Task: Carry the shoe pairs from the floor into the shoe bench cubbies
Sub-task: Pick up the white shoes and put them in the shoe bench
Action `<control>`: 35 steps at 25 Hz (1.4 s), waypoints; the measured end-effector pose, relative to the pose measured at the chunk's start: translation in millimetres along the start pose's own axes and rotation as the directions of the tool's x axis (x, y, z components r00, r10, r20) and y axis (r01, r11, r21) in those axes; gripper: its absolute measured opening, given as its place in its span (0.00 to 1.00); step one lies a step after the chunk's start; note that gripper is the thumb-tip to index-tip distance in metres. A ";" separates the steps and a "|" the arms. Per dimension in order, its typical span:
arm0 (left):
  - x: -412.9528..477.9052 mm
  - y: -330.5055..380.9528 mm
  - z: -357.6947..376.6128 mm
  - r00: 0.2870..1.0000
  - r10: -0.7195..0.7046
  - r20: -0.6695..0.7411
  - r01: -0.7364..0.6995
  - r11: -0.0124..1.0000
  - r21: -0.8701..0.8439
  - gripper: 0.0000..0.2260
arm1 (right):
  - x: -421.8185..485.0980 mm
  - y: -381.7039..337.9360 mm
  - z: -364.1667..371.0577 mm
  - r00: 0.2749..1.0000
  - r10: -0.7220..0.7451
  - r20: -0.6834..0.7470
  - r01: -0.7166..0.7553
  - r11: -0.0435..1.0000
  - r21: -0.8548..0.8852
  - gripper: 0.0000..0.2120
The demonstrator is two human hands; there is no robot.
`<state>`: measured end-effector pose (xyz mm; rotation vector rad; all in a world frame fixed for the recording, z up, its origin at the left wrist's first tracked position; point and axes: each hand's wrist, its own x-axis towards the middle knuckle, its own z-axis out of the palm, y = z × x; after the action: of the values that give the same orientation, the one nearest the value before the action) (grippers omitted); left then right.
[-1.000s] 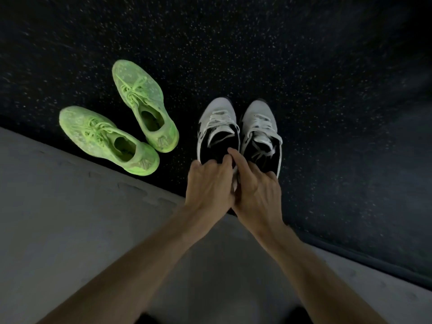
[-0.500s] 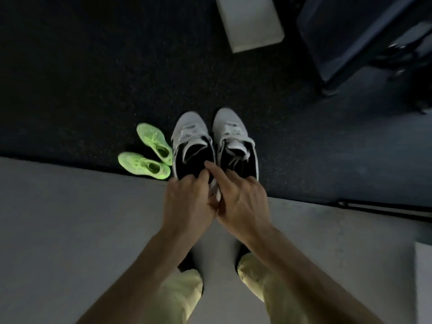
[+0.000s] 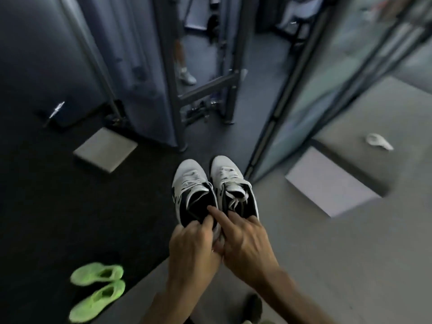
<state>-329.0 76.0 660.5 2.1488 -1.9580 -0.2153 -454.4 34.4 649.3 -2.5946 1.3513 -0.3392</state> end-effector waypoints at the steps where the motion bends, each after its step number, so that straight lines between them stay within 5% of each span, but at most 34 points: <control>1: 6.9 31.9 0.2 0.997 0.076 0.019 -0.076 0.997 -0.004 0.22 | -17.5 24.2 -18.8 0.997 0.069 -0.037 -0.069 0.998 -0.014 0.34; 6: 41.6 216.4 30.6 0.902 0.431 0.008 -0.431 0.902 -0.020 0.17 | -115.4 163.5 -93.3 0.902 0.396 -0.174 -0.410 0.910 -0.055 0.37; 11: 62.4 410.5 89.4 0.800 0.600 -0.012 -0.596 0.793 -0.128 0.17 | -212.3 322.5 -151.5 0.784 0.568 -0.251 -0.600 0.797 -0.070 0.34; 20: 127.2 687.5 154.6 0.651 0.756 -0.063 -0.749 0.627 -0.215 0.16 | -306.0 562.5 -251.9 0.652 0.663 -0.368 -0.719 0.695 -0.023 0.33; 35: 413.5 1080.2 229.6 0.430 0.898 -0.092 -0.882 0.396 -0.257 0.14 | -251.2 979.1 -415.0 0.404 0.759 -0.510 -0.869 0.493 0.046 0.33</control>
<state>-1385.7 -441.0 741.7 0.6619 -2.6153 -0.3143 -1476.8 -338.7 746.4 -1.6061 2.7850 -0.6769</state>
